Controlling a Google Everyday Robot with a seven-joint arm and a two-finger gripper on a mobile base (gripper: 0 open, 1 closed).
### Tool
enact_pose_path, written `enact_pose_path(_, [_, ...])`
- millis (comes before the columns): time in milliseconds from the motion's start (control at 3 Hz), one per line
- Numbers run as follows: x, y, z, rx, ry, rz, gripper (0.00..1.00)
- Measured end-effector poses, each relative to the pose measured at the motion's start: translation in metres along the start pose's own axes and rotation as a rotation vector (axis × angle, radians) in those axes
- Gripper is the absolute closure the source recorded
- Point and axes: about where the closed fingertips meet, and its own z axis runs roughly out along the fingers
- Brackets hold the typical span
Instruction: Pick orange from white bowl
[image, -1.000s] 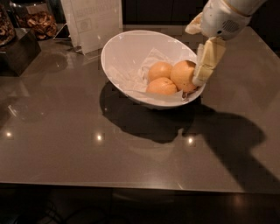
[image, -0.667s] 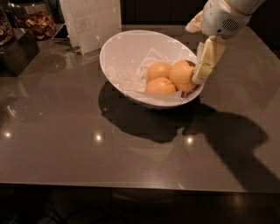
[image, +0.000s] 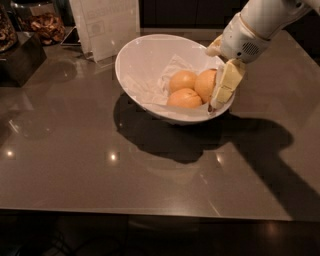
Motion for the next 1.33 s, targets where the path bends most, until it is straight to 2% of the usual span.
enact_pose_path(667, [0.011, -0.001, 0.032, -0.051, -0.011, 0.033, 0.00])
enact_pose_path(1000, [0.011, -0.001, 0.032, -0.051, -0.011, 0.033, 0.19])
enact_pose_path(1333, [0.011, -0.001, 0.032, -0.051, -0.011, 0.033, 0.42])
